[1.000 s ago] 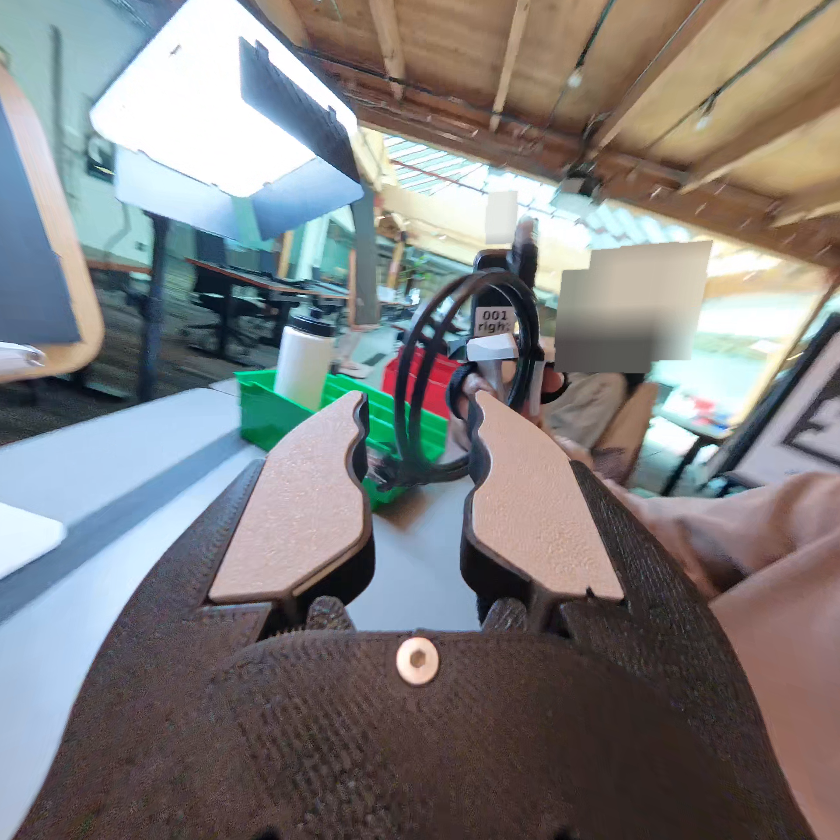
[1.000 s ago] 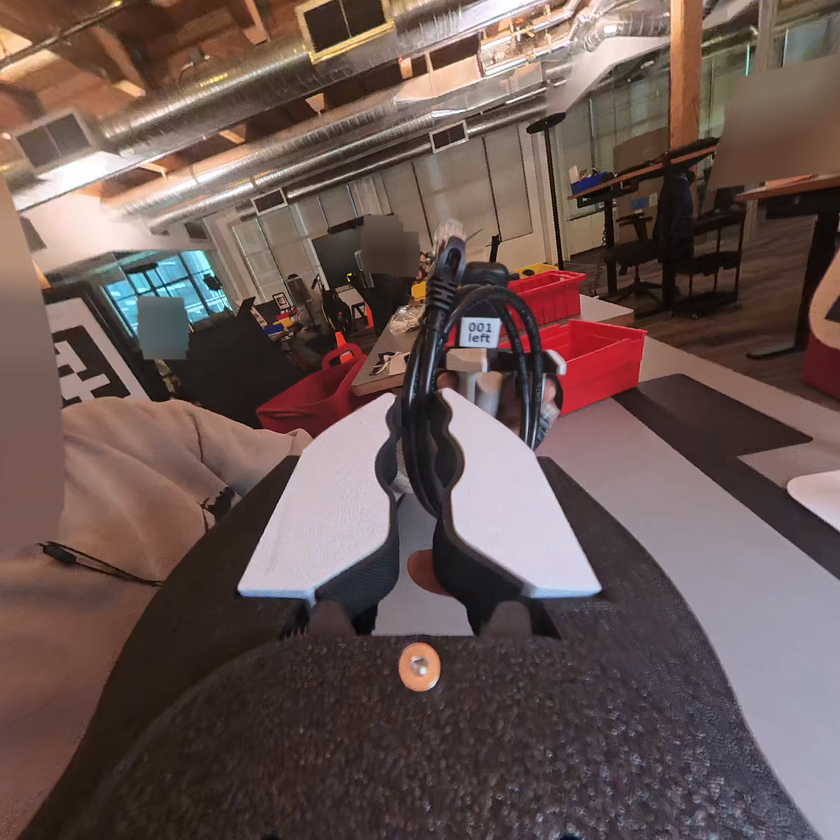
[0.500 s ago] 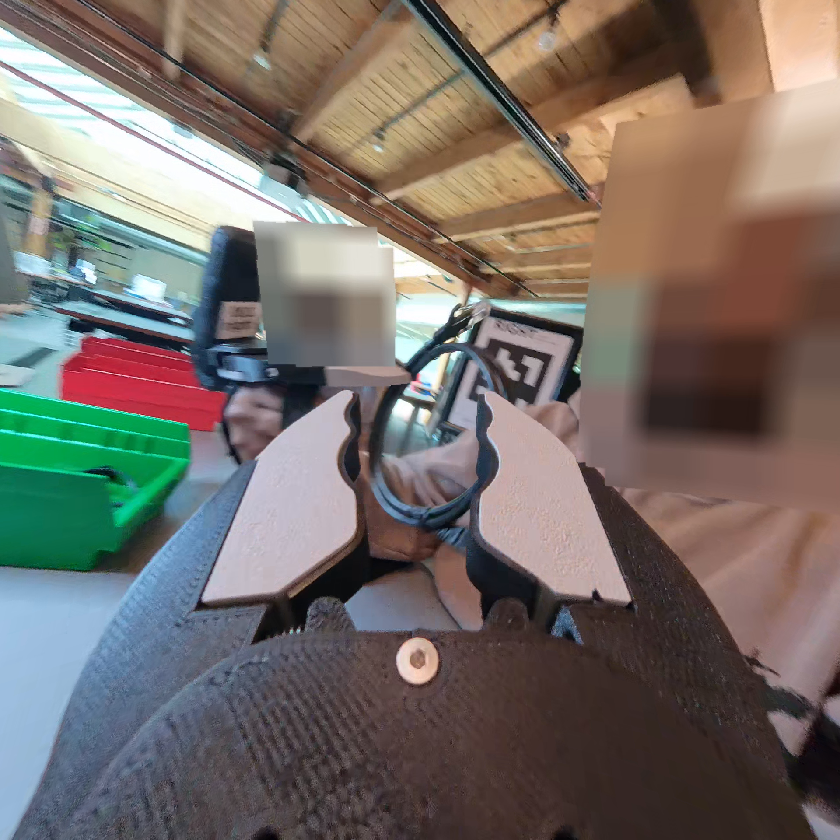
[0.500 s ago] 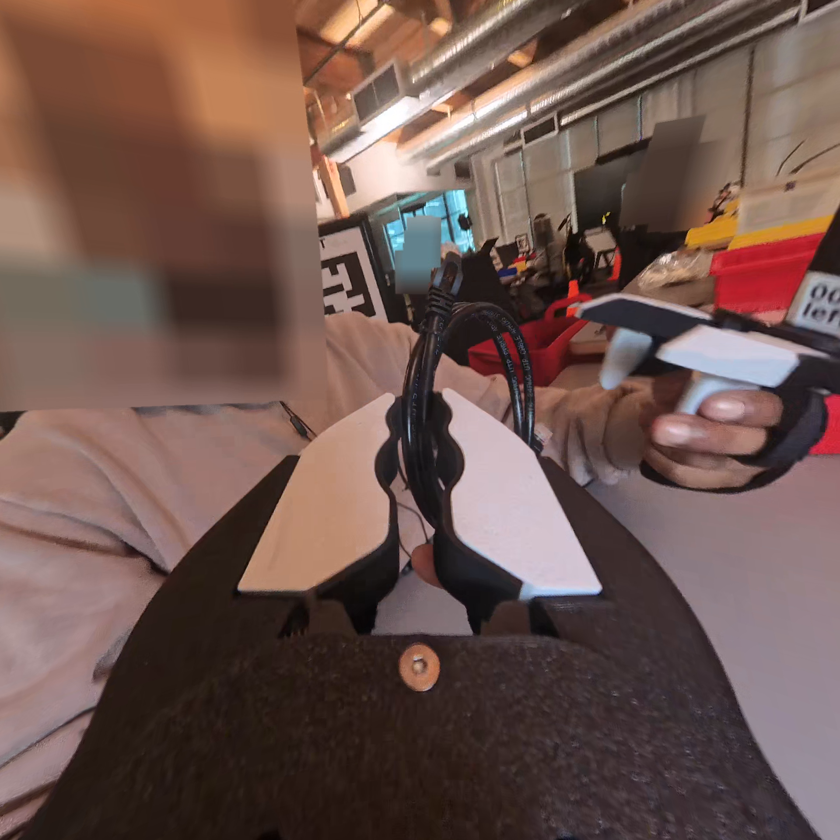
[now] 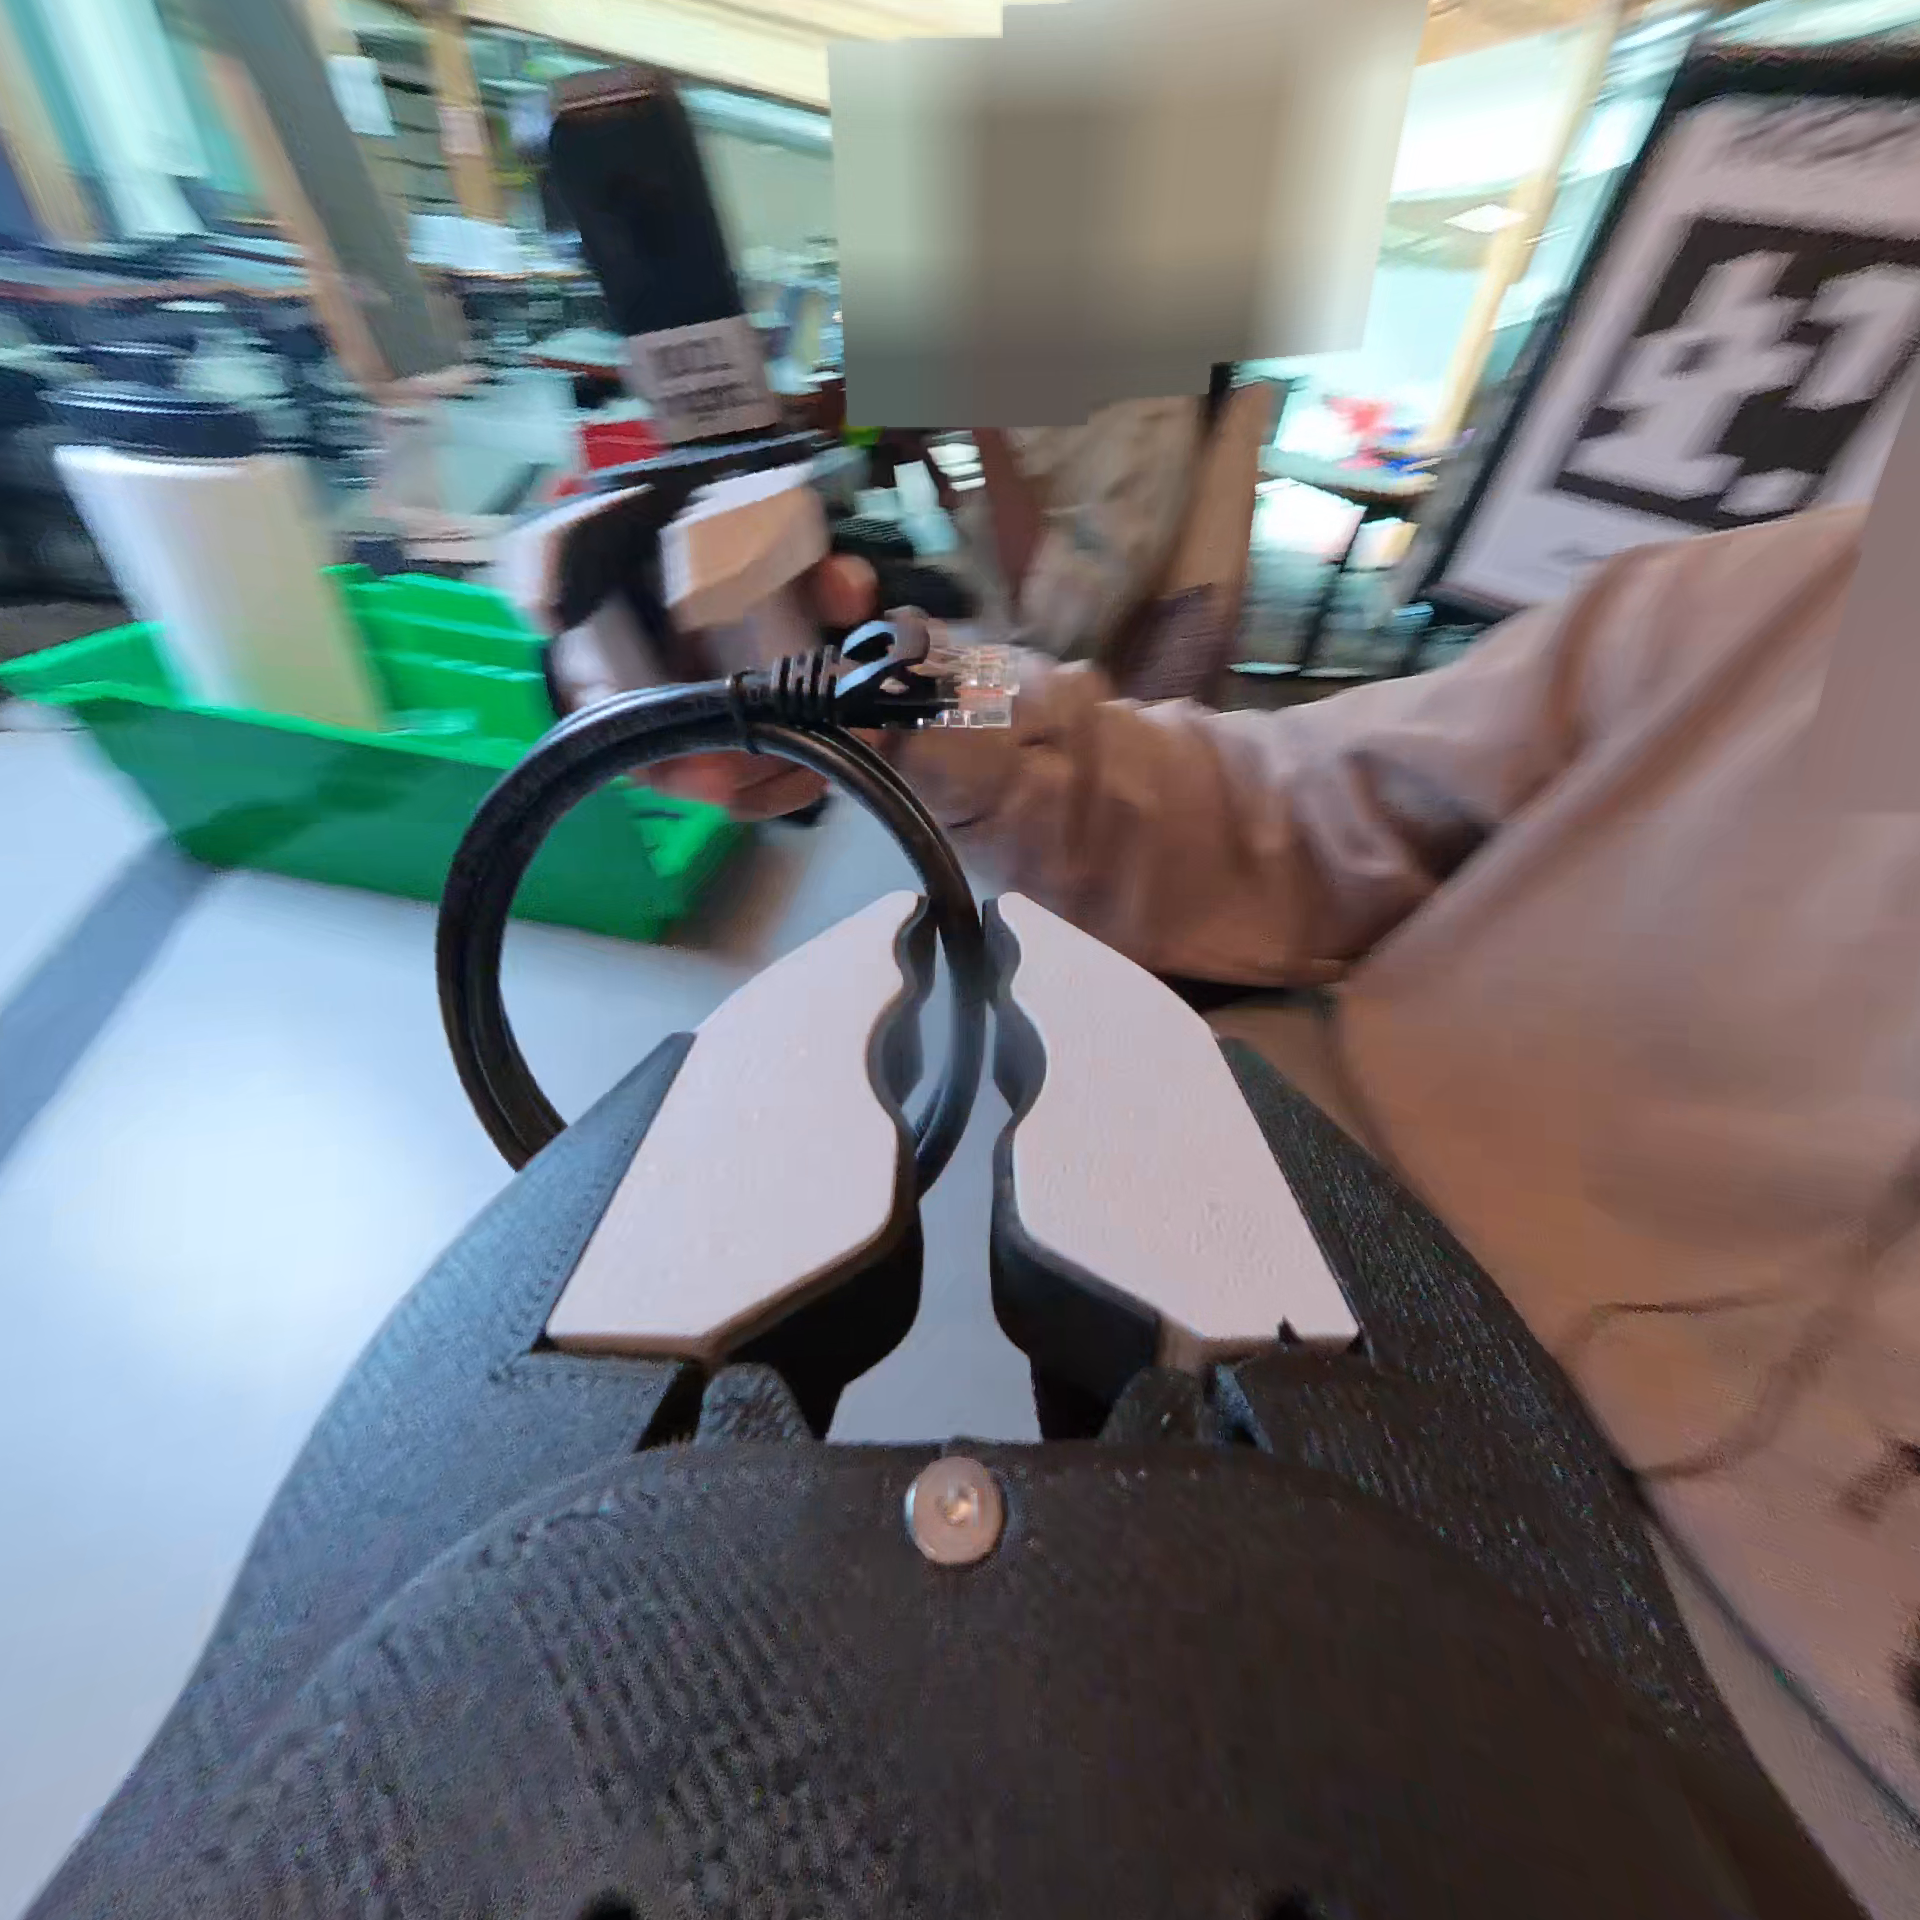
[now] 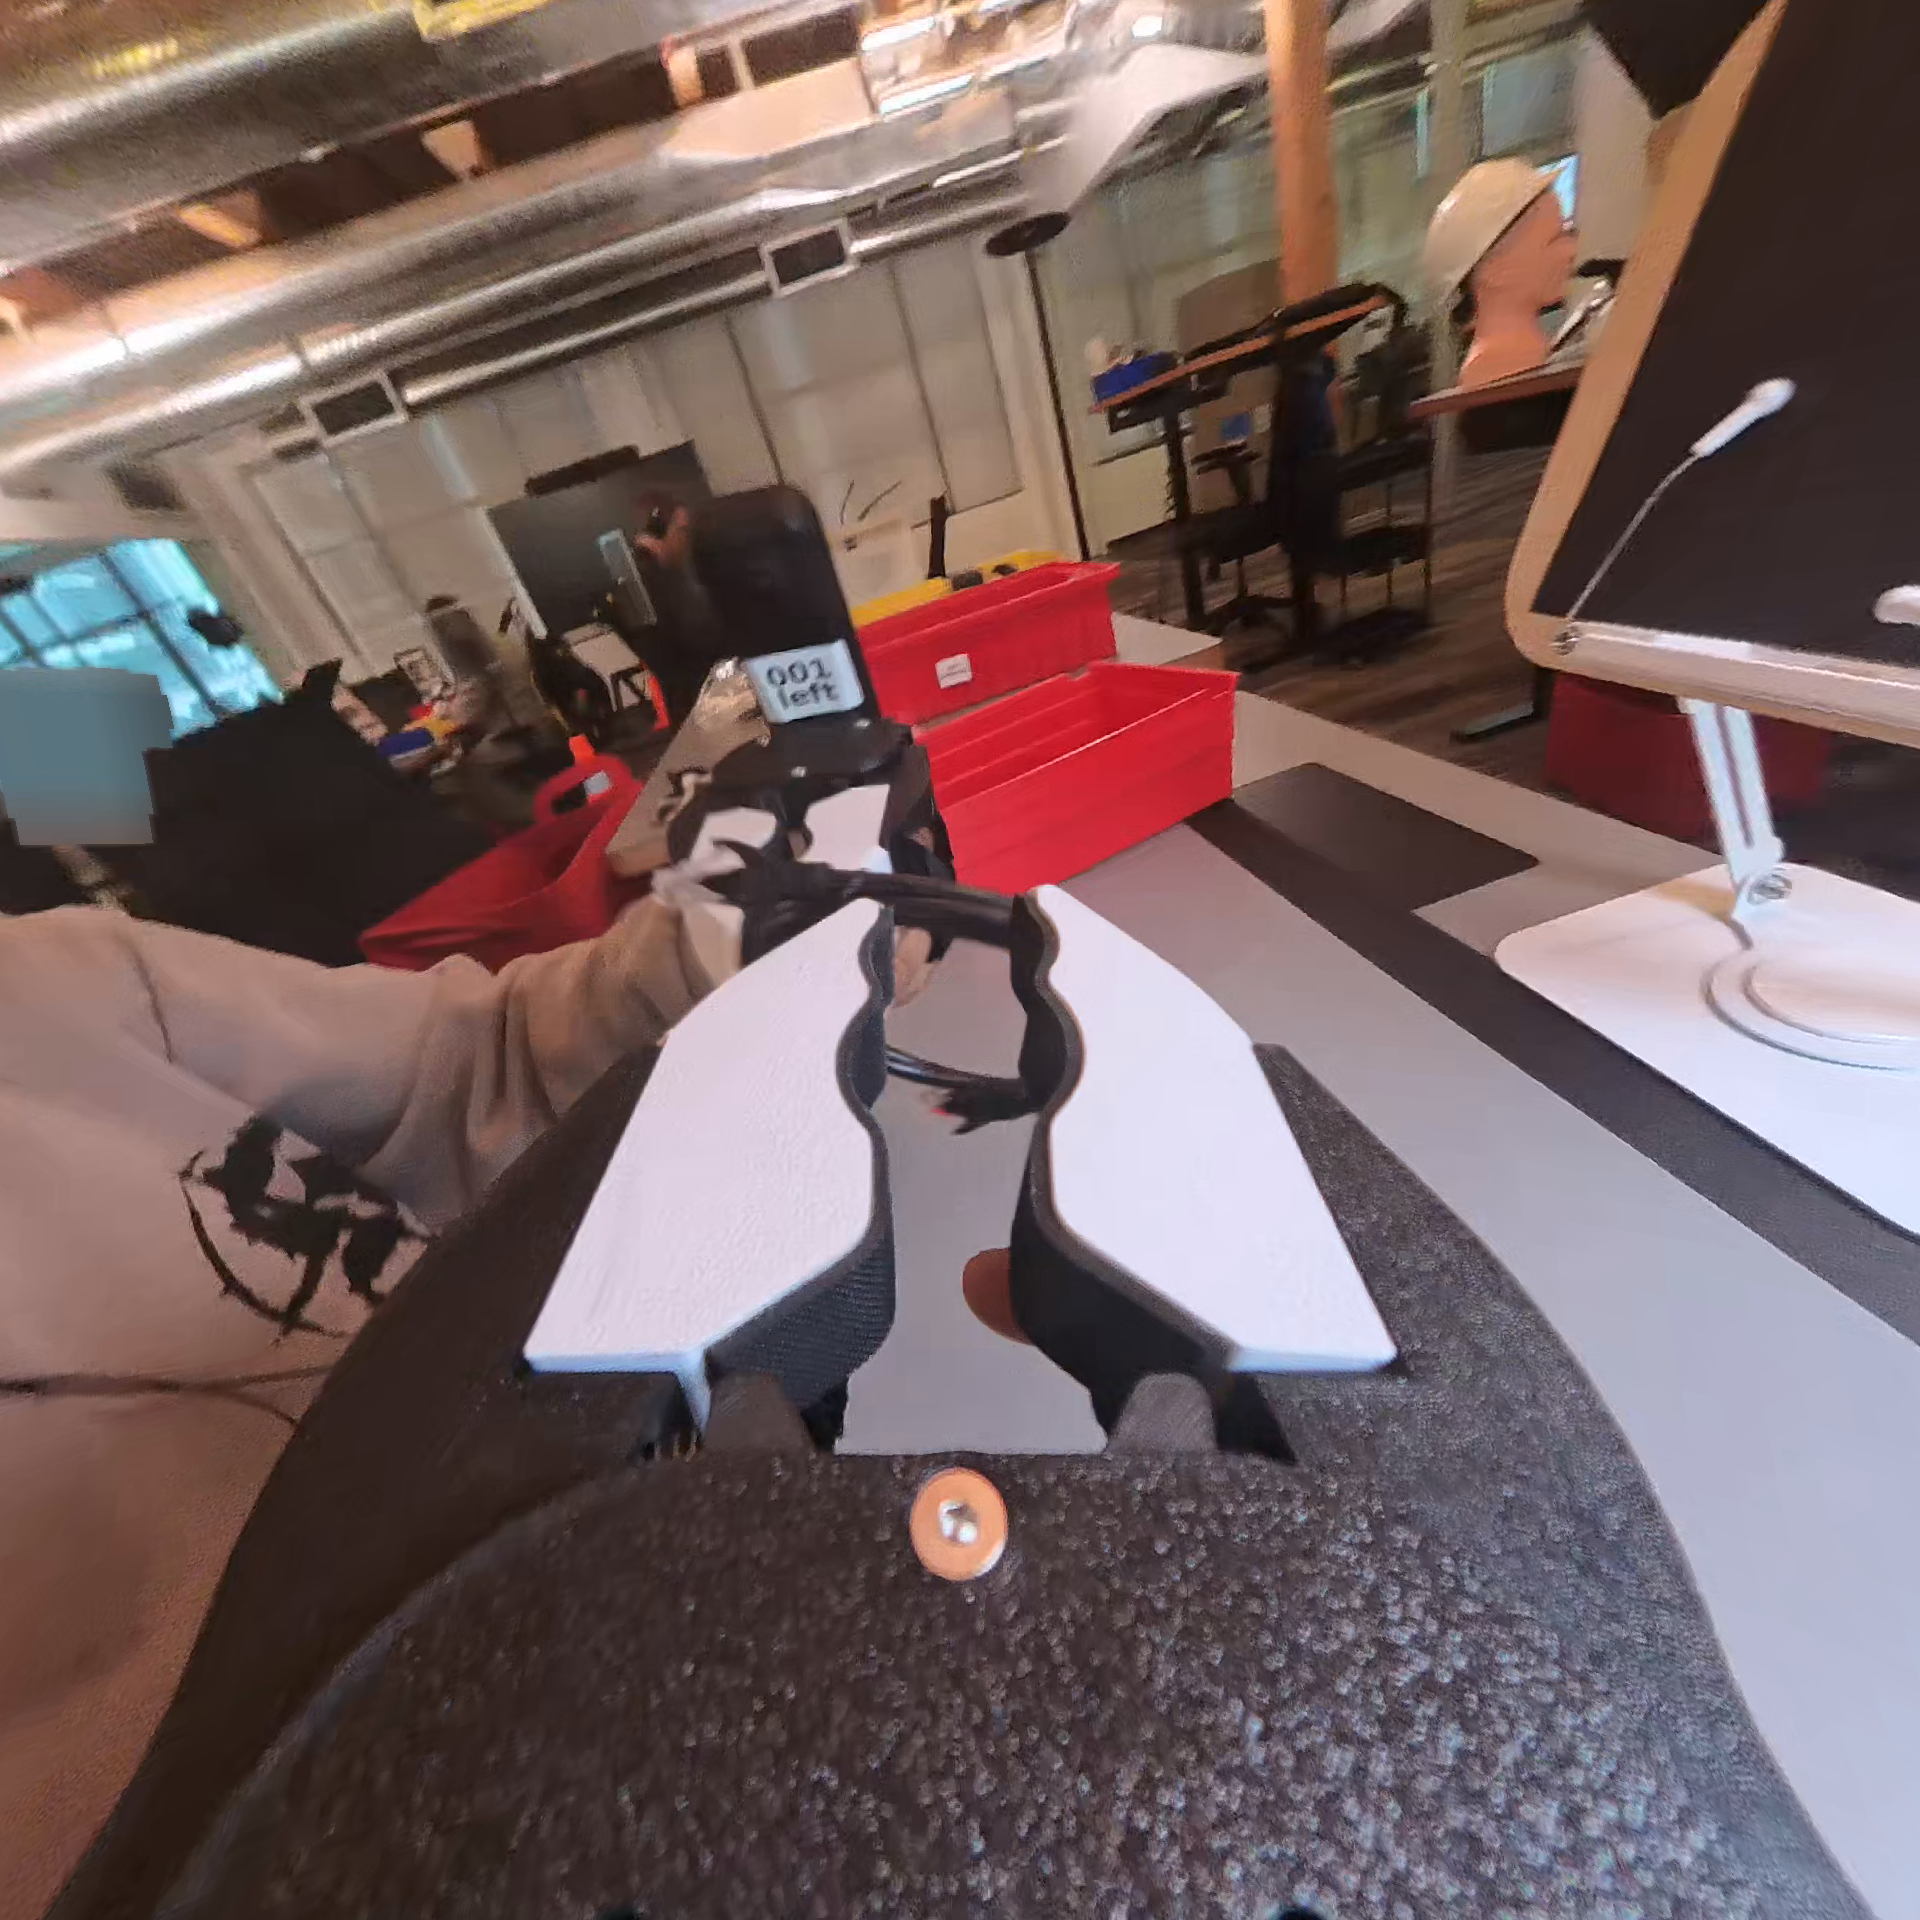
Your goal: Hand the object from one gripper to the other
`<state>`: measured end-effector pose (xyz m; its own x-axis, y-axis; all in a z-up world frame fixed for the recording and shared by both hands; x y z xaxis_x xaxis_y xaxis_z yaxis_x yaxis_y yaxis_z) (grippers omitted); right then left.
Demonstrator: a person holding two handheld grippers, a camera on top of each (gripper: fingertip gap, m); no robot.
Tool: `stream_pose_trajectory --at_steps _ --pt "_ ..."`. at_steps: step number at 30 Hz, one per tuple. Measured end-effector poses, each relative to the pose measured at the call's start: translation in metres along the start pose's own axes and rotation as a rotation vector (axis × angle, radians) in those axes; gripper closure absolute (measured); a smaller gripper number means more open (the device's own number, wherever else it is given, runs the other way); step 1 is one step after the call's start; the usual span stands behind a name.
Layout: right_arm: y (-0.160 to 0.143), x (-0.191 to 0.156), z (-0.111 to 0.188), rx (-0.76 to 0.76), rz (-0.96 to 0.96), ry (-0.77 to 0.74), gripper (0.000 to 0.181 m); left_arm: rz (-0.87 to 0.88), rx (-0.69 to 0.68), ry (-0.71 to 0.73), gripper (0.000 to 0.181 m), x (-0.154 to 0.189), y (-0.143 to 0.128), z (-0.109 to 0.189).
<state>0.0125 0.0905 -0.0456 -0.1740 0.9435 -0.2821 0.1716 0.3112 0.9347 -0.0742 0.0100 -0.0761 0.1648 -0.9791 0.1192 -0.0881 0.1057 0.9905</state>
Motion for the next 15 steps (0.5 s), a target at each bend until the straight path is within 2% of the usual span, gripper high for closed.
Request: stream_pose_trajectory --at_steps 4,6,8,11,13,14,15 --pt "-0.001 0.014 -0.002 -0.003 -0.118 -0.109 0.144 -0.302 -0.091 0.453 0.173 -0.048 -0.004 0.013" --pt "-0.007 0.018 -0.006 -0.014 -0.145 -0.146 0.138 -0.484 -0.153 0.602 0.173 -0.061 -0.006 0.020" --pt "-0.010 0.017 -0.013 0.012 -0.217 -0.139 0.135 -0.712 -0.273 0.729 0.173 -0.070 -0.011 0.026" --pt "-0.016 0.017 -0.021 0.017 -0.239 -0.172 0.130 -1.072 -0.455 0.801 0.173 -0.072 -0.020 0.023" --pt "-0.021 0.022 -0.023 0.007 -0.203 -0.223 0.130 -1.319 -0.582 0.774 0.173 -0.068 -0.033 0.011" --pt "-0.023 0.025 -0.023 0.002 -0.176 -0.248 0.133 -1.396 -0.611 0.745 0.174 -0.066 -0.040 0.003" --pt "-0.026 0.025 -0.023 -0.022 -0.142 -0.248 0.147 -1.426 -0.628 0.712 0.174 -0.063 -0.047 -0.004"
Point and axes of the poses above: each gripper's, where its closed fingertips meet, z back along the fingers, y out of its top, x = y × z across the jaws, the point moved 3 cm from there along z, back along the fingers, and after that the axes turned 10 degrees about x, right-handed, at the moved point
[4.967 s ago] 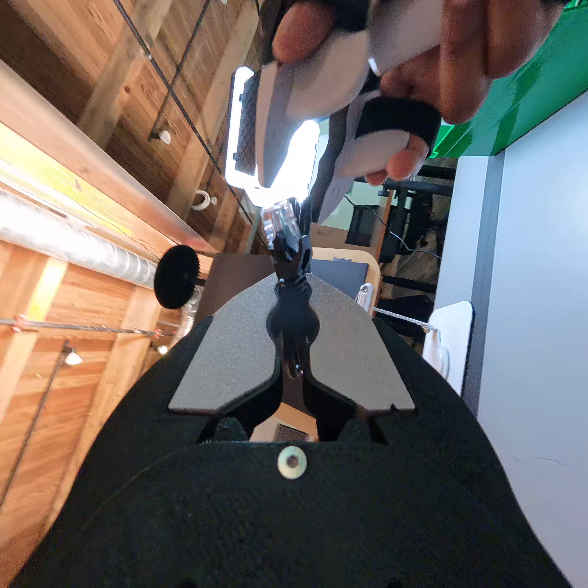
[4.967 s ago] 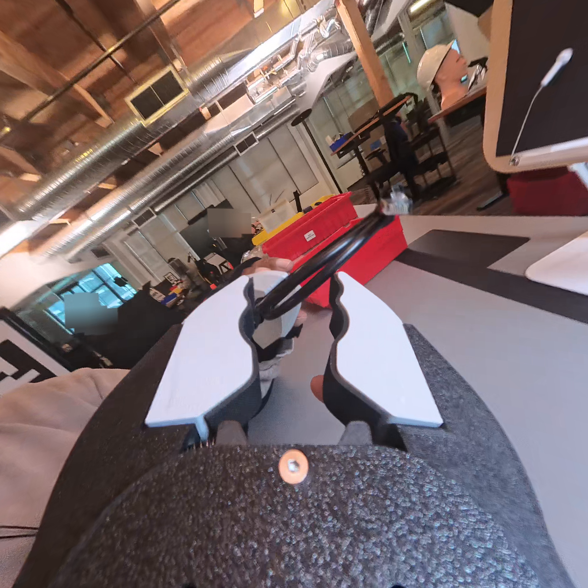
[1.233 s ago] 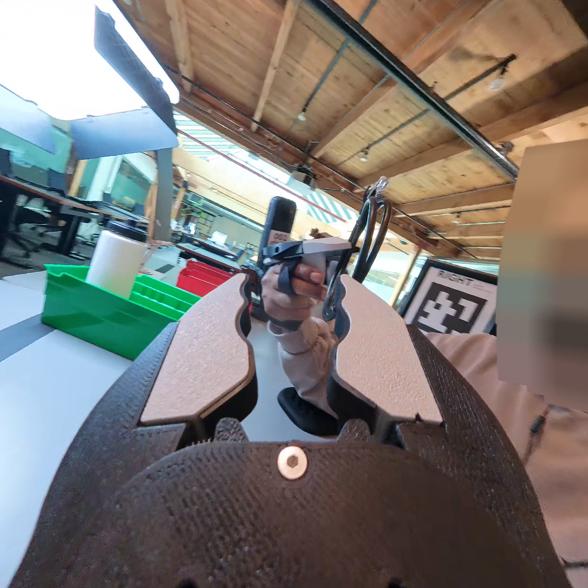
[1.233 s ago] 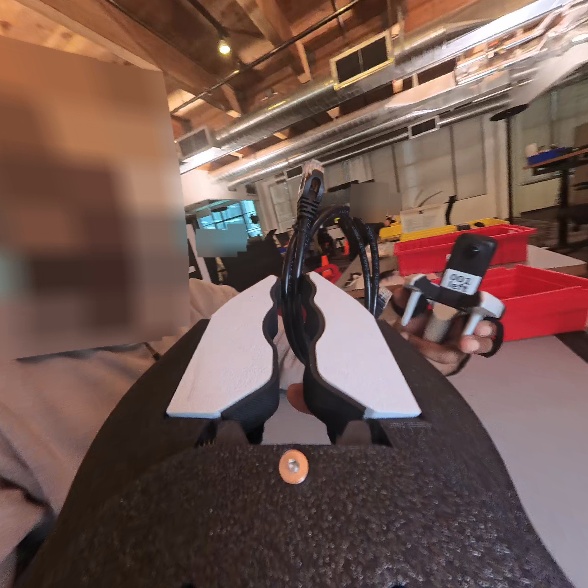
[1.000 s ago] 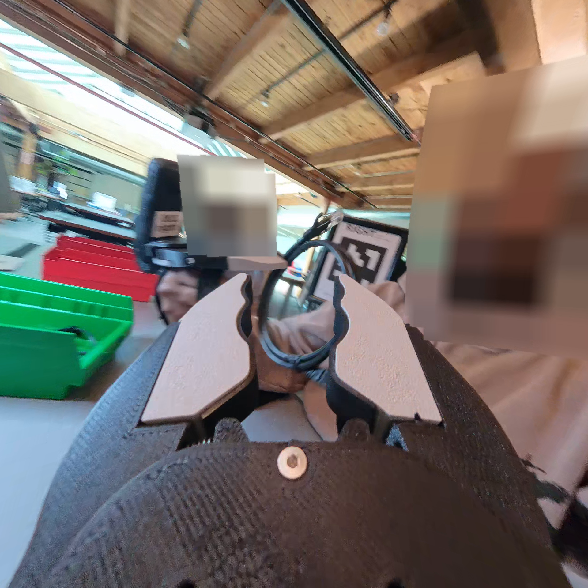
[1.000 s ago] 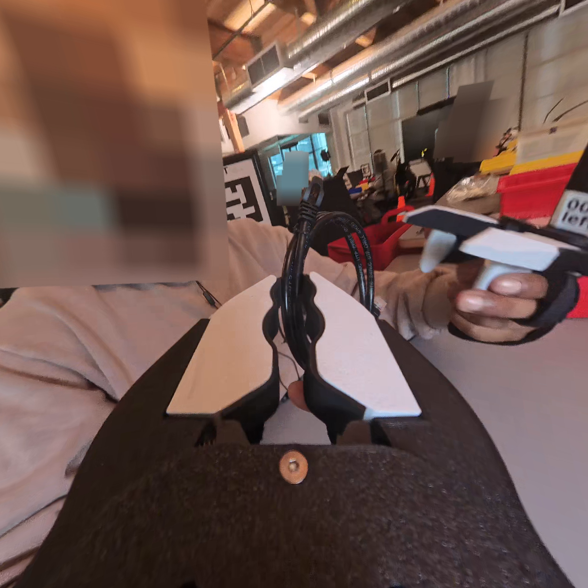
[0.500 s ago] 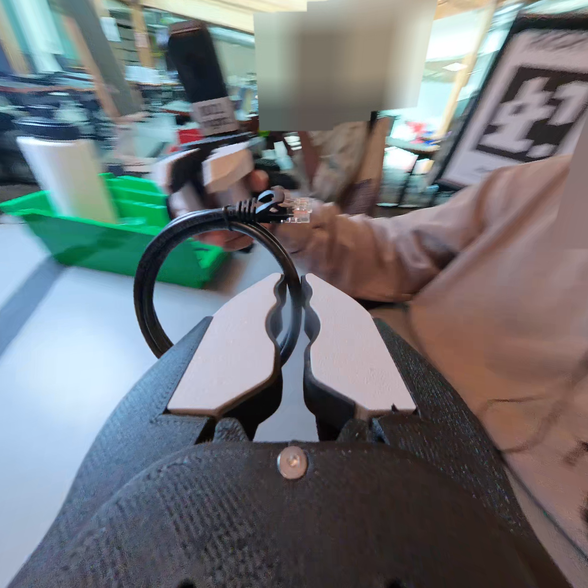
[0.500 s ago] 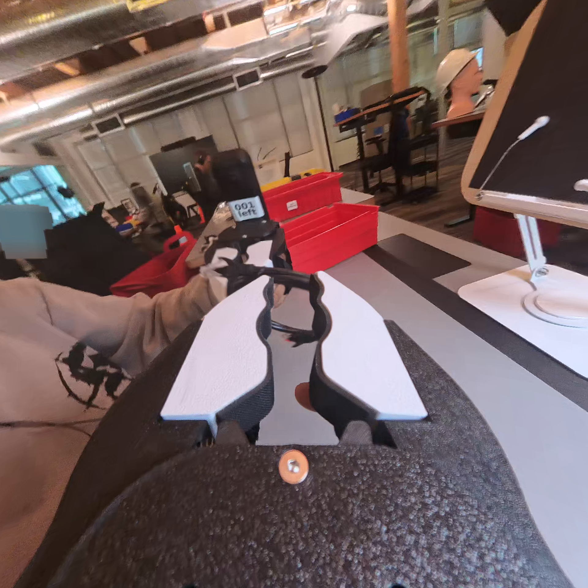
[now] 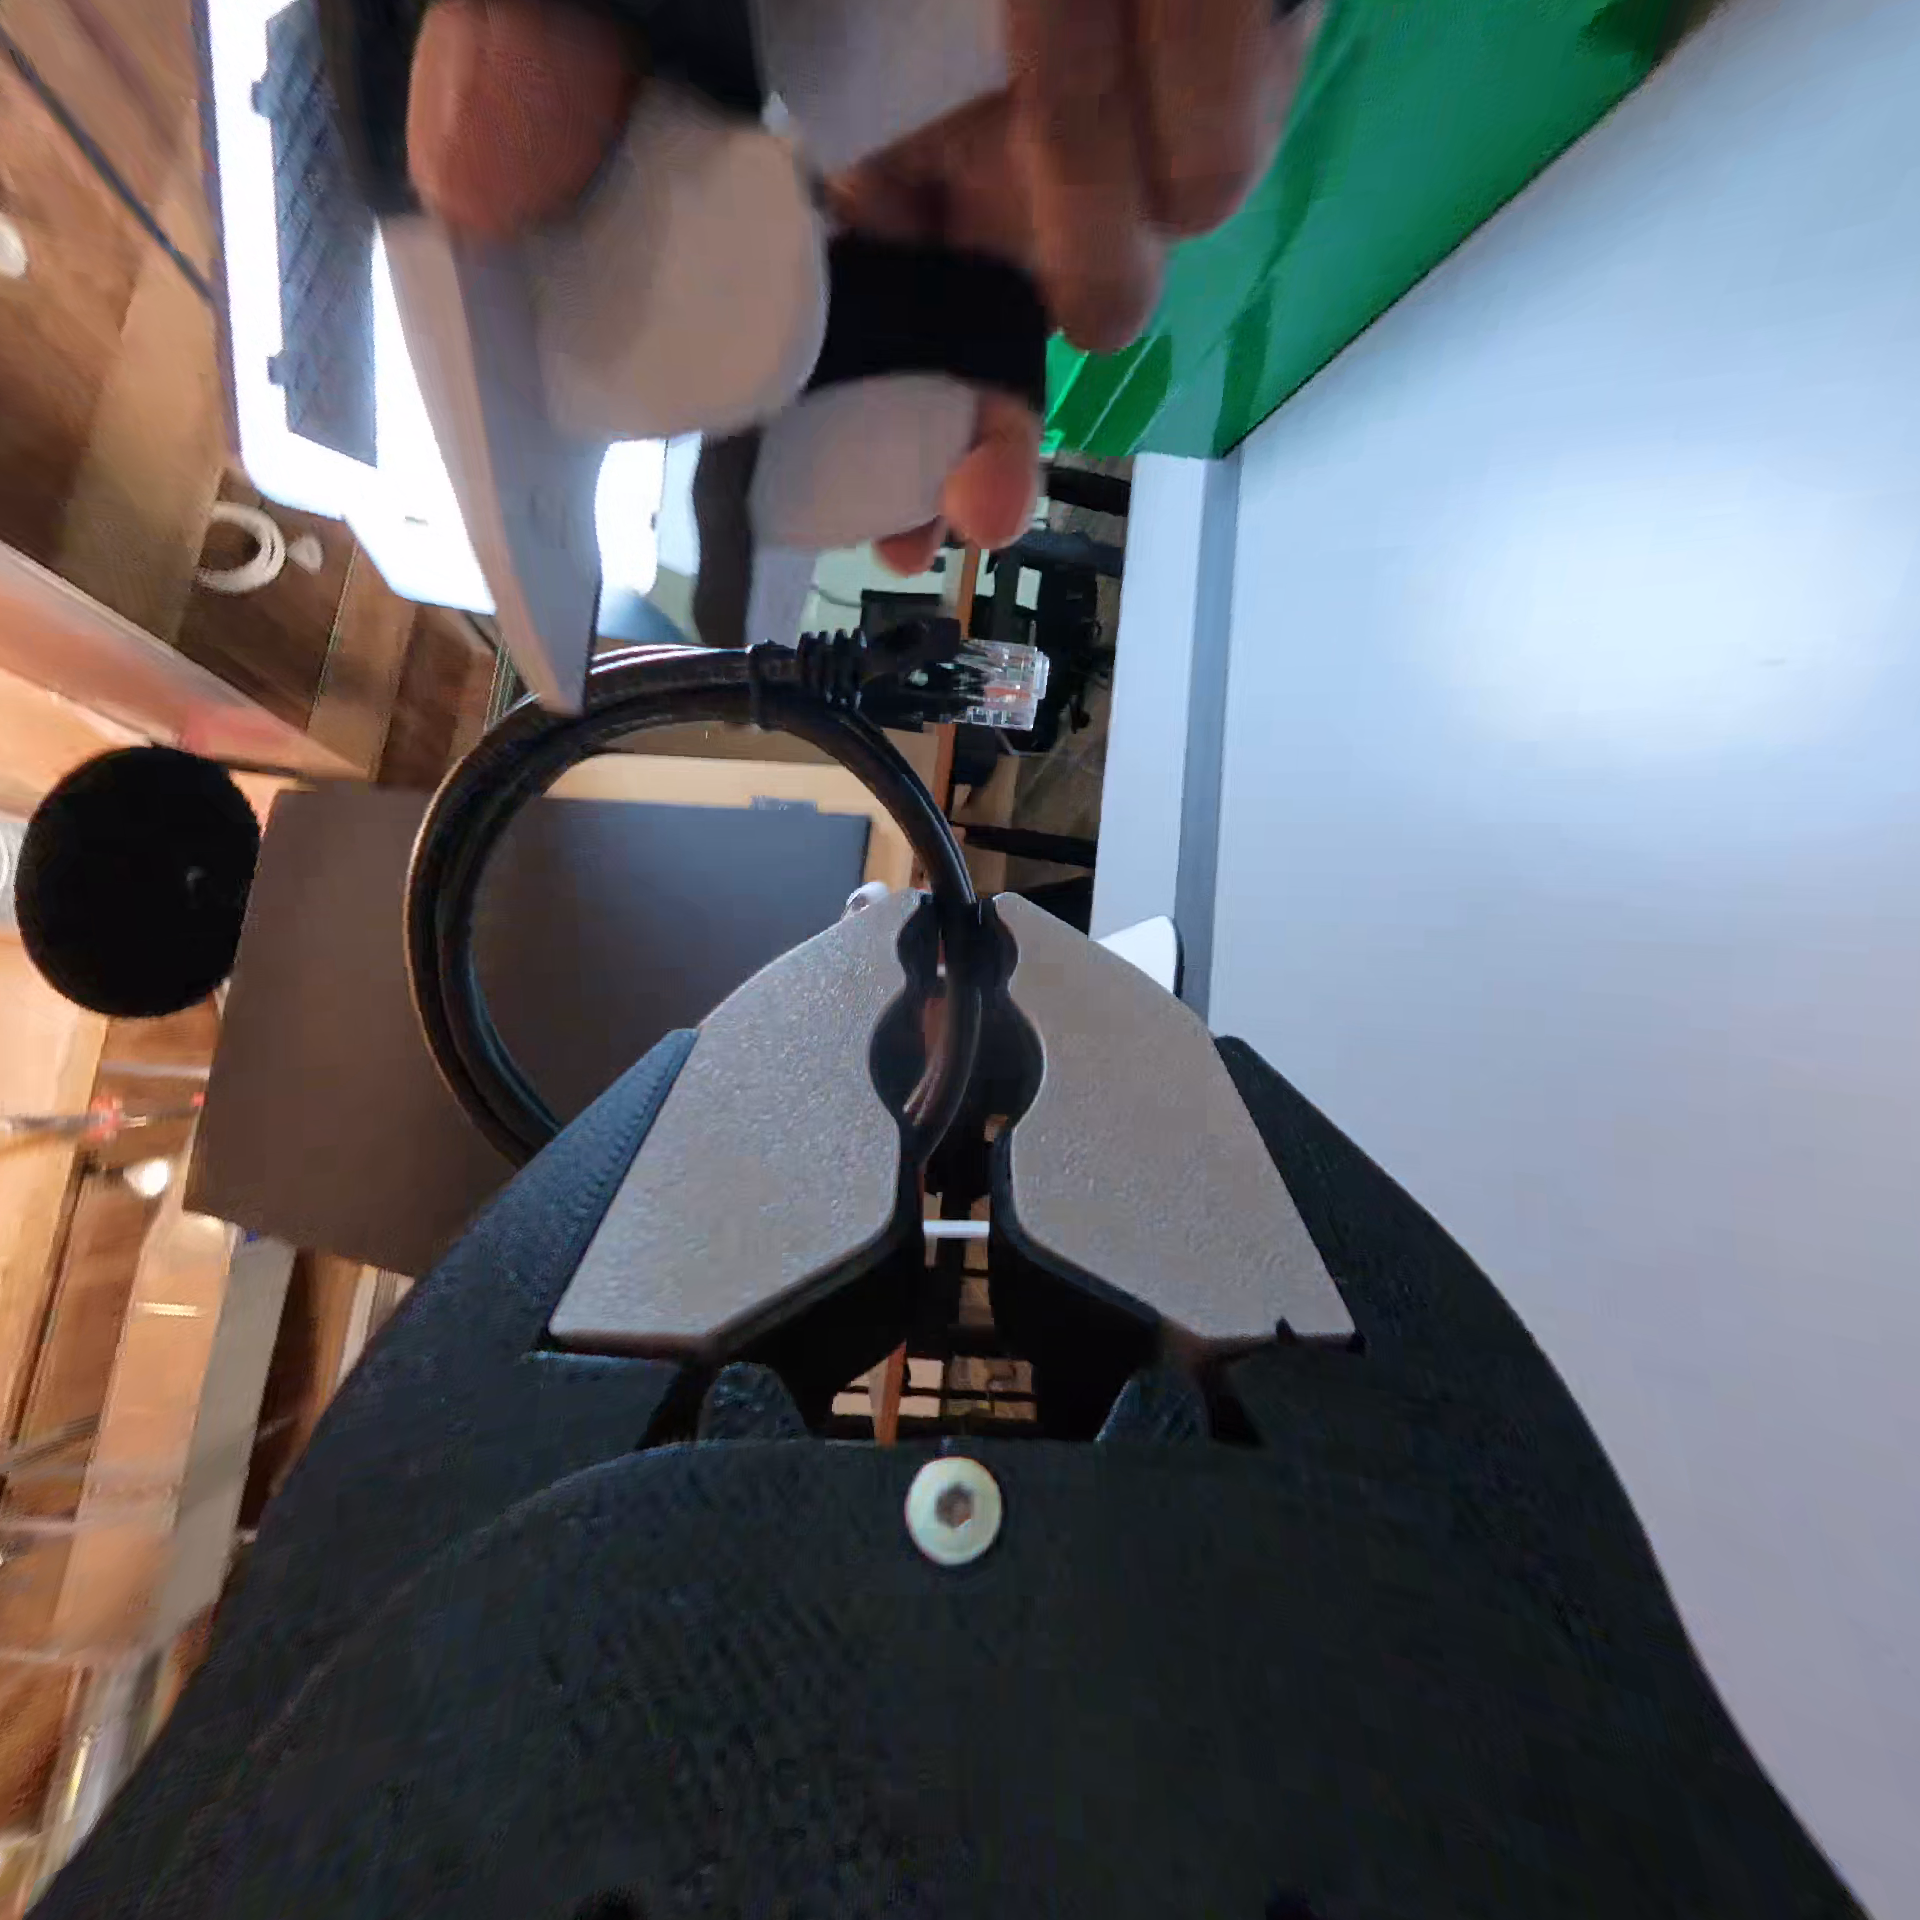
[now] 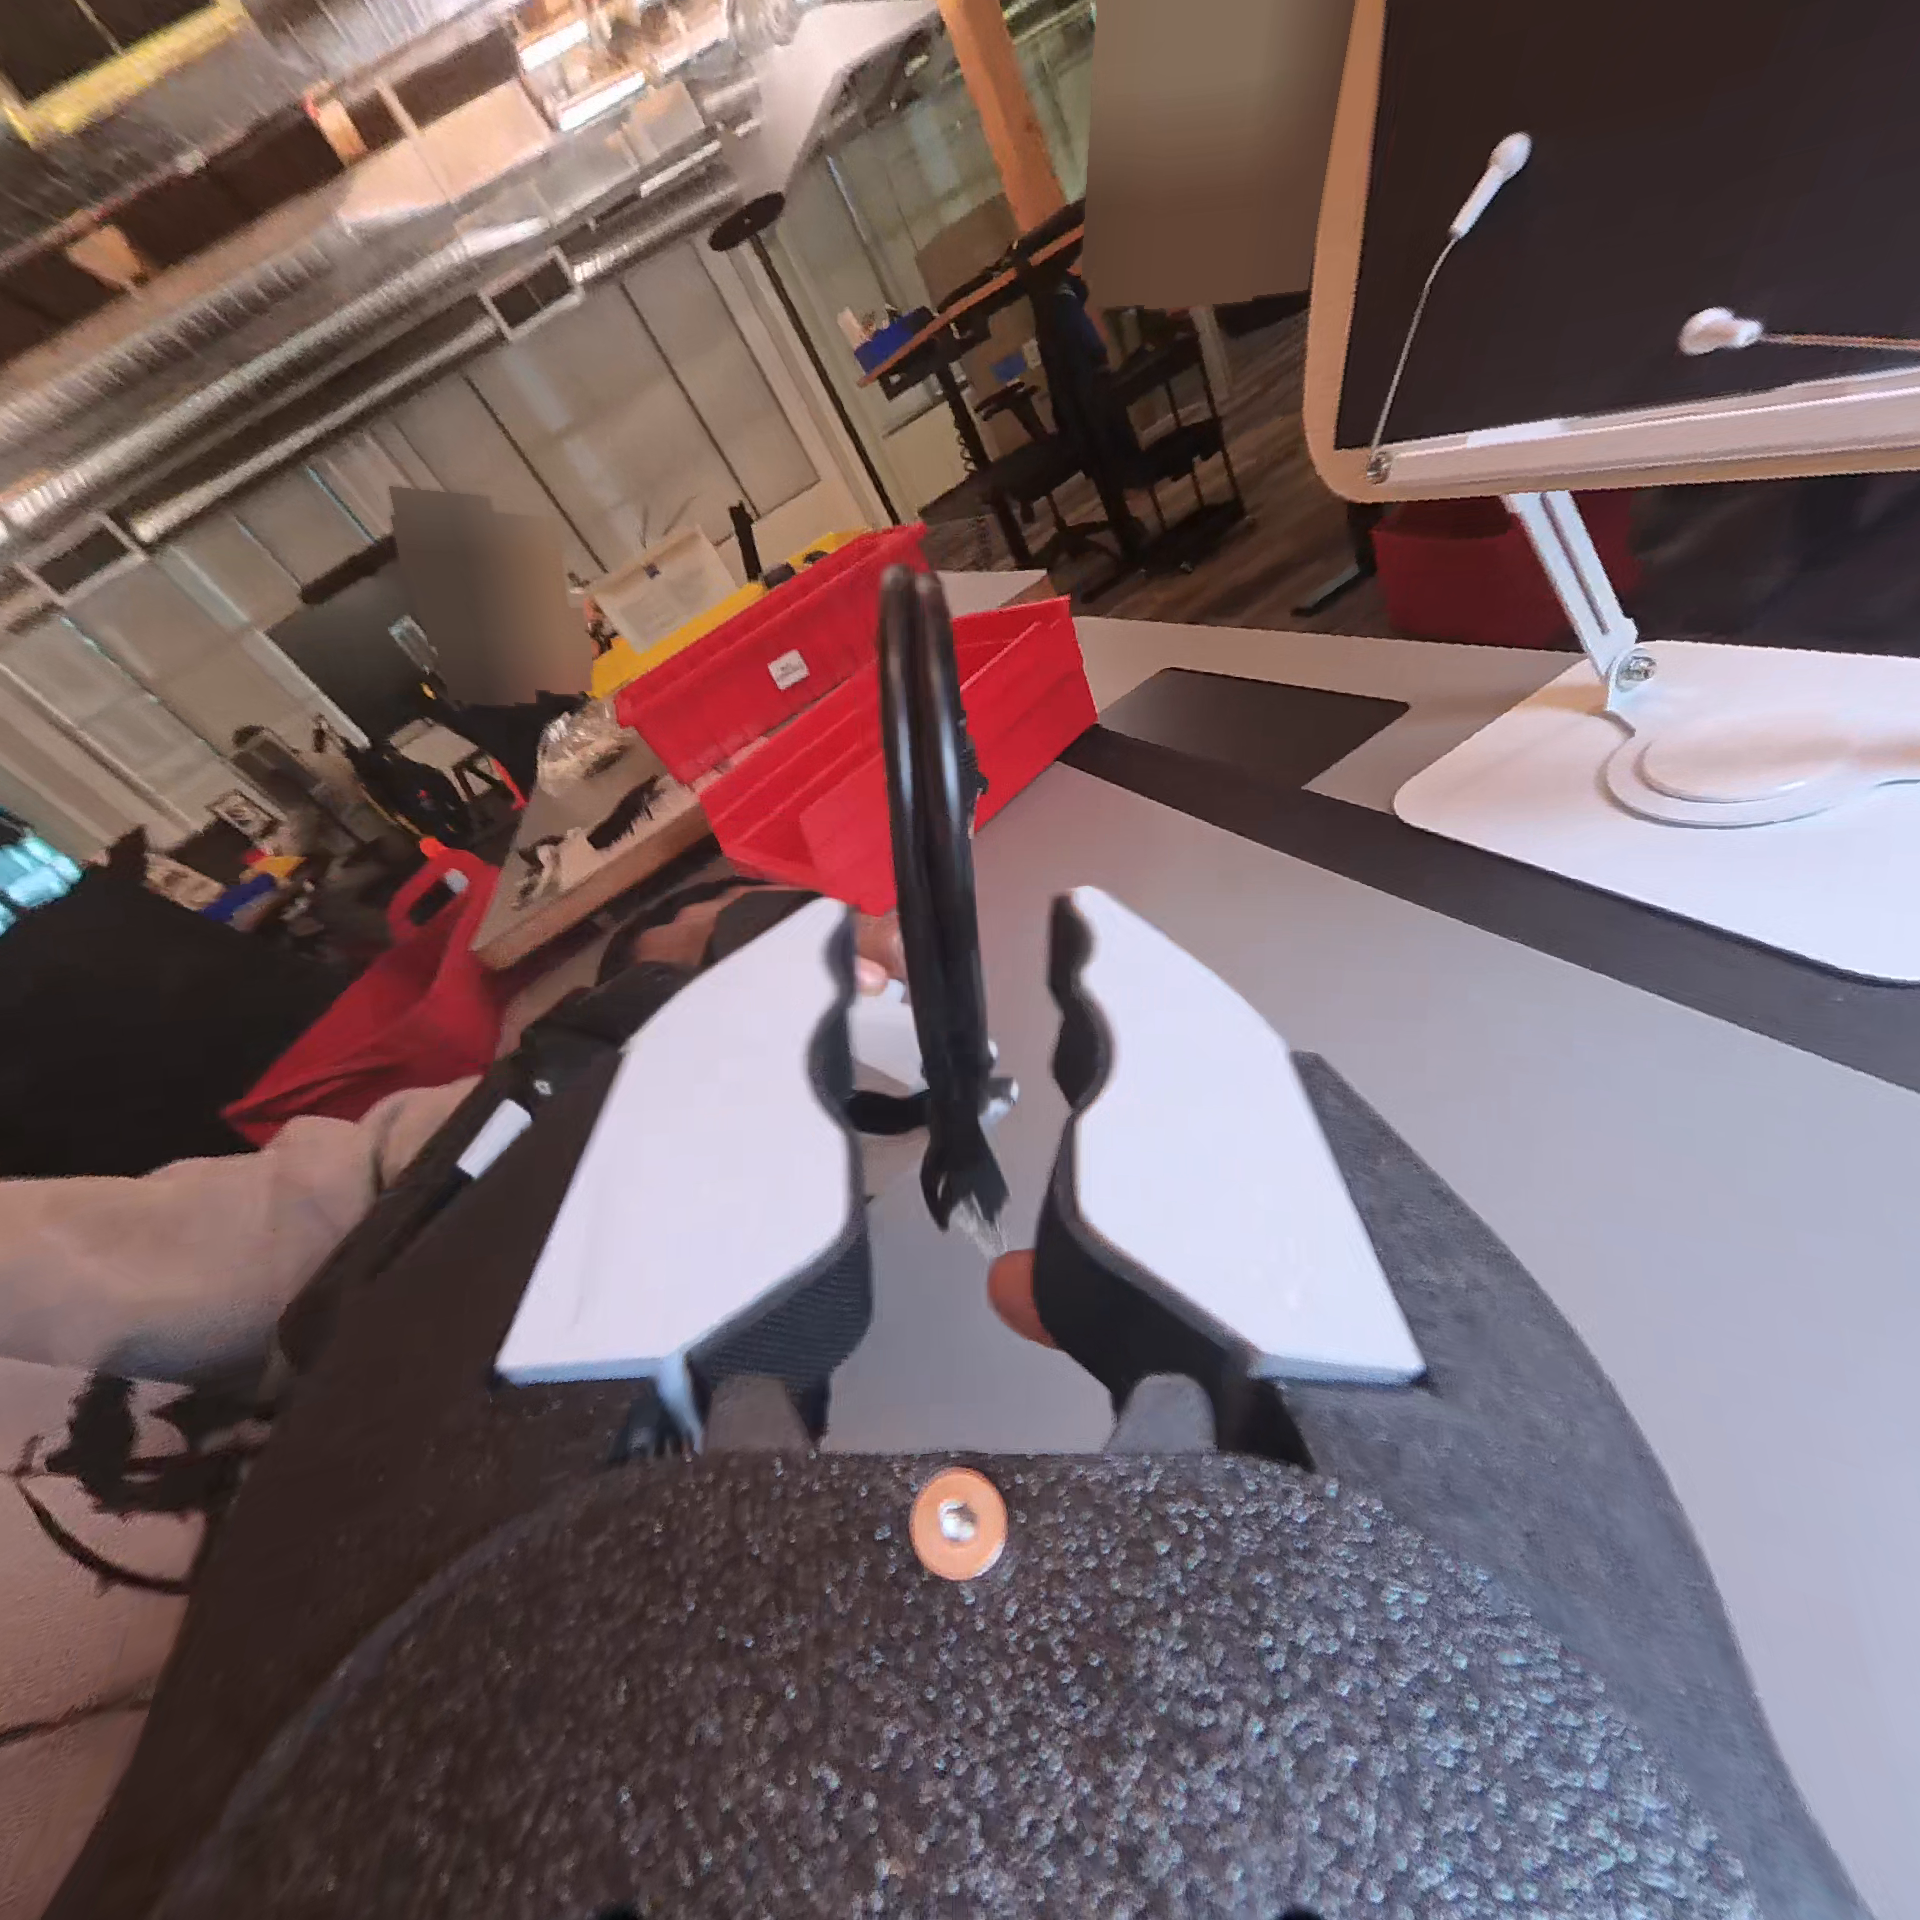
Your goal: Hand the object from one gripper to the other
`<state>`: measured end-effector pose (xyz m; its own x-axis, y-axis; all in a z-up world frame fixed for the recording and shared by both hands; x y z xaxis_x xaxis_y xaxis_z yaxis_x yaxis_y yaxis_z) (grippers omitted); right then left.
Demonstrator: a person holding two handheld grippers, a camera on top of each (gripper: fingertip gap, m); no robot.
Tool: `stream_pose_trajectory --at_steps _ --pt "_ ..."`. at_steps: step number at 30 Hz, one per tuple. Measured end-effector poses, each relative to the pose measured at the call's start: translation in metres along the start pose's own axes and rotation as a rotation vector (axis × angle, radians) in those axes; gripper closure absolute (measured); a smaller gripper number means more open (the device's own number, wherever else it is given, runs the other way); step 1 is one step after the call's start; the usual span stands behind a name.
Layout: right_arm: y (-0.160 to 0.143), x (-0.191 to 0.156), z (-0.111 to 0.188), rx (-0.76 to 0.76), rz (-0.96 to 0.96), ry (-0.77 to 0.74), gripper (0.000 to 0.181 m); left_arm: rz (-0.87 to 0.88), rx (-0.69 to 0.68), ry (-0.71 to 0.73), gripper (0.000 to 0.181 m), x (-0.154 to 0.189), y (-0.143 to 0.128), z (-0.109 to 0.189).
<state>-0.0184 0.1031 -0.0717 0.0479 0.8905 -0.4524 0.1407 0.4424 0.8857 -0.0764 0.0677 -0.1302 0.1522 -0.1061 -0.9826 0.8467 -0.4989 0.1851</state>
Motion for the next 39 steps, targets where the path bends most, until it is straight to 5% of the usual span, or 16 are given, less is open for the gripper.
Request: stream_pose_trajectory --at_steps 1,5,10,13,17,22,25,27,31,35,39 --pt "-0.003 -0.001 0.001 -0.027 0.051 0.008 0.168 -0.012 0.008 -0.019 0.174 0.007 0.005 -0.002" --pt "-0.002 0.002 0.007 -0.097 0.357 -0.064 0.170 0.135 0.097 -0.099 0.173 0.012 0.021 -0.001" --pt "0.003 -0.003 0.022 -0.152 0.828 -0.070 0.171 0.788 0.362 -0.140 0.169 -0.036 0.047 0.015" --pt "-0.006 -0.009 0.024 -0.197 1.110 -0.042 0.171 1.294 0.418 -0.196 0.164 -0.064 0.026 0.021" --pt "-0.011 -0.007 0.016 -0.236 1.472 -0.164 0.171 1.853 0.362 -0.316 0.157 -0.059 -0.024 0.021" --pt "-0.022 -0.004 0.000 -0.211 1.846 -0.302 0.171 2.358 0.509 -0.395 0.144 -0.049 -0.043 0.013" --pt "-0.043 -0.013 -0.014 -0.141 1.970 -0.261 0.171 2.400 0.410 -0.319 0.132 -0.036 -0.051 0.005" --pt "-0.059 -0.017 -0.023 -0.133 2.023 -0.235 0.171 2.436 0.414 -0.287 0.155 -0.034 -0.055 0.004" --pt "-0.066 0.000 -0.027 -0.202 1.923 -0.264 0.168 2.280 0.406 -0.241 0.172 -0.040 -0.062 0.009" --pt "-0.053 -0.016 -0.024 -0.093 1.445 -0.148 0.160 1.965 0.367 -0.137 0.174 -0.054 -0.067 0.018" --pt "-0.021 -0.030 -0.023 0.032 0.706 -0.036 0.143 1.594 0.353 -0.024 0.174 -0.069 -0.063 0.027"
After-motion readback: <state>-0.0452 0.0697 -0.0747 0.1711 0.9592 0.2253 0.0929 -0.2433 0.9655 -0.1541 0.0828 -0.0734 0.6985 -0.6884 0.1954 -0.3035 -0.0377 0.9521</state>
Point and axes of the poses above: each gripper's, where its closed fingertips meet, z back along the fingers, y out of its top, x = y × z across the jaws, the point moved 3 cm from there along z, back along the fingers, and after that the axes turned 10 degrees about x, right-handed, at the moved point
